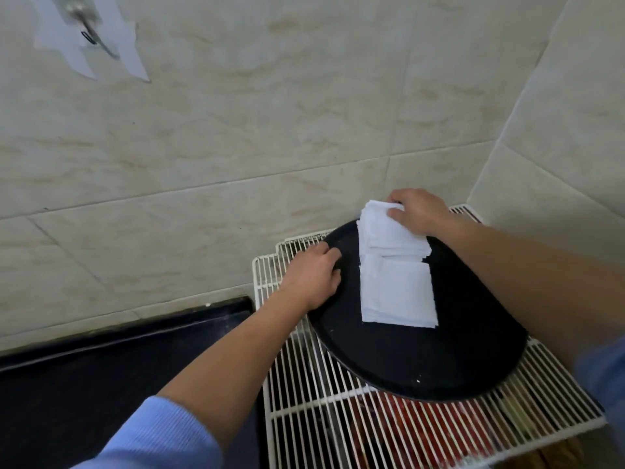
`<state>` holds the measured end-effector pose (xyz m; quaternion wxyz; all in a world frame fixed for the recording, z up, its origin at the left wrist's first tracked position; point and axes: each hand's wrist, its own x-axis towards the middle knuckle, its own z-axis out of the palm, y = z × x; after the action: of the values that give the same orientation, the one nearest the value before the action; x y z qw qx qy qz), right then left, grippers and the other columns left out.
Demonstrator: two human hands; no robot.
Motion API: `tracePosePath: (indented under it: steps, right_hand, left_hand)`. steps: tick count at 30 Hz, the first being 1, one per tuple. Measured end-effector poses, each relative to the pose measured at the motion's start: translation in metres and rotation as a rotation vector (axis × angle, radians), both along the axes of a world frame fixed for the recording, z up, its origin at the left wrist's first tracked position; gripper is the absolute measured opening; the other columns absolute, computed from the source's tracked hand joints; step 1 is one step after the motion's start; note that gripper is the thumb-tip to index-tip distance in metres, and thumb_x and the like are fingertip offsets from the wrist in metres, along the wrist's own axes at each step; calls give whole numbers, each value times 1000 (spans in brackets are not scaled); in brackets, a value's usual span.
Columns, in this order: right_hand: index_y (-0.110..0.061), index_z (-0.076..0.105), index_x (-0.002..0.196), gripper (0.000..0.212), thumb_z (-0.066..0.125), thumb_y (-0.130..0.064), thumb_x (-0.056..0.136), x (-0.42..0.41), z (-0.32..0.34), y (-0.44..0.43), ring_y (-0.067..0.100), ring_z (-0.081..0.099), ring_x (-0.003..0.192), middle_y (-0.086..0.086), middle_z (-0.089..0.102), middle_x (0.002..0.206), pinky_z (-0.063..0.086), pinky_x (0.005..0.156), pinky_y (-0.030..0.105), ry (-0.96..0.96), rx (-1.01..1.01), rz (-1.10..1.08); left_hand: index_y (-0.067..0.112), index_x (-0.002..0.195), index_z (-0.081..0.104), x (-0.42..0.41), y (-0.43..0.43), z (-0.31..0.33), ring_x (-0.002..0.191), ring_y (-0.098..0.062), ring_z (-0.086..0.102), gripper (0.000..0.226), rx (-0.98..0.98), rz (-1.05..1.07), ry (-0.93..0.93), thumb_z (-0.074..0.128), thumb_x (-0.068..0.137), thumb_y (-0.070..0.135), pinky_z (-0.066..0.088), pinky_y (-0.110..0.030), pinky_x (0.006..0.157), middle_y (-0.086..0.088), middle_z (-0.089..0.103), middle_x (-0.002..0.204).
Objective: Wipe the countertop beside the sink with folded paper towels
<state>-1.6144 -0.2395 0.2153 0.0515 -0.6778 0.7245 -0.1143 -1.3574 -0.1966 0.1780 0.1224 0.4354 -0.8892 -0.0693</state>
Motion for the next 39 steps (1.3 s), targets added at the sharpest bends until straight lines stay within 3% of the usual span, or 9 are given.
tracePosePath:
  steps: [4, 9, 15, 19, 23, 27, 30, 33, 39]
  right_hand:
    - [-19, 59, 111, 25, 54, -34, 92, 0, -17, -5, 30, 57, 102, 6, 64, 113, 38, 75, 32, 32, -15, -15]
    - [-21, 55, 128, 51, 42, -51, 89, 7, -22, 16, 26, 45, 123, 3, 54, 132, 32, 96, 40, 201, -285, 107]
    - [-31, 17, 152, 76, 8, -67, 85, 16, -57, 34, 20, 13, 147, 0, 16, 160, 15, 116, 47, 188, 35, 173]
    - [-32, 8, 153, 65, 21, -61, 96, 17, -50, 33, 19, 4, 148, 0, 7, 162, 9, 118, 47, 180, 115, 172]
    - [-24, 26, 150, 59, 32, -53, 98, 23, -27, 42, 22, 17, 146, 5, 21, 159, 17, 116, 46, 144, 58, 159]
    - [-16, 55, 128, 42, 44, -42, 97, 60, -3, 56, 26, 46, 124, 6, 53, 134, 37, 99, 40, 104, -184, 221]
    - [-18, 61, 116, 32, 46, -37, 95, 109, 9, 71, 26, 56, 109, 3, 62, 116, 47, 83, 40, 69, -253, 324]
    - [-18, 64, 104, 24, 48, -33, 93, 171, 9, 96, 30, 61, 97, 5, 67, 104, 43, 71, 36, 53, -319, 507]
    - [-21, 65, 104, 25, 50, -37, 91, 310, -8, 176, 33, 63, 95, 7, 69, 103, 51, 76, 38, 12, -224, 816]
  left_hand:
    - [14, 125, 55, -5, -11, -9, 107, -27, 53, 36, -10, -8, 24, 50, 91, 27, 42, -38, 91, -7, 57, 115]
    - [15, 123, 56, -5, -20, -18, 109, -26, 51, 35, -39, -20, 1, 49, 91, 28, 37, -38, 95, -6, 57, 115]
    - [18, 120, 58, -2, -20, -24, 110, -24, 47, 33, -79, -36, -27, 49, 90, 30, 34, -36, 94, -3, 57, 115]
    - [15, 118, 59, 2, -13, -24, 107, -25, 49, 32, -68, -32, -1, 51, 89, 27, 37, -36, 92, -5, 58, 112]
    - [12, 115, 61, 17, 4, -10, 101, -27, 52, 30, -58, 18, 72, 54, 88, 23, 44, -38, 85, -7, 59, 106]
    - [12, 114, 61, 57, 33, 5, 99, -28, 56, 27, -74, 126, 65, 55, 89, 22, 46, -39, 81, -8, 59, 106]
    - [15, 118, 58, 98, 71, 12, 97, -31, 59, 29, -53, 273, 26, 53, 91, 25, 47, -40, 78, -8, 59, 110]
    - [16, 110, 59, 147, 127, 10, 96, -33, 60, 24, -54, 411, -12, 51, 90, 26, 48, -39, 72, -6, 62, 106]
    - [18, 105, 56, 264, 253, -1, 100, -29, 59, 21, 81, 684, -194, 47, 91, 30, 47, -38, 75, -3, 63, 108]
